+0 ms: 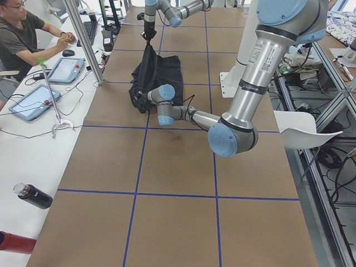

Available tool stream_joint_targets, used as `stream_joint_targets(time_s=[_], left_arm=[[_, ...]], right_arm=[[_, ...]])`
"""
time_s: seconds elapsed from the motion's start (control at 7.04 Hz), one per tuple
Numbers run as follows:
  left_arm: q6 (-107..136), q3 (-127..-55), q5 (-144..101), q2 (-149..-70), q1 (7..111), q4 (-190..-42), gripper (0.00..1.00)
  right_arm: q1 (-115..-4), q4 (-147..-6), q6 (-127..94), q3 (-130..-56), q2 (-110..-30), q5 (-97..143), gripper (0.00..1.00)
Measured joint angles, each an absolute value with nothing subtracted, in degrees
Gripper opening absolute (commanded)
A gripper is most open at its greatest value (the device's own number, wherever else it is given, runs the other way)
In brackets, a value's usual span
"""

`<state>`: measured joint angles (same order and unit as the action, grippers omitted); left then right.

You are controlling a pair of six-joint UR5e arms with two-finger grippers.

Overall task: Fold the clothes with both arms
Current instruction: 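Lower the hem onto the collar and open both grippers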

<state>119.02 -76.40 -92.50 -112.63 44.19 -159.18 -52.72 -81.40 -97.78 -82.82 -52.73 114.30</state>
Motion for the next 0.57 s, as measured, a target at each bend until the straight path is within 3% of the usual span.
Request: stream_joint_targets(time_s=[0.28, 0.57], left_arm=[[119.1, -75.0, -92.4, -112.8, 44.2, -160.6, 0.0], [119.3, -73.0, -92.4, -113.4, 44.3, -161.8, 0.0]], right_arm=[[-51.1, -78.4, -97.8, -79.0, -51.1, 113.2, 0.12], [-50.2, -76.0, -97.8, -75.5, -49.8, 112.1, 0.23]])
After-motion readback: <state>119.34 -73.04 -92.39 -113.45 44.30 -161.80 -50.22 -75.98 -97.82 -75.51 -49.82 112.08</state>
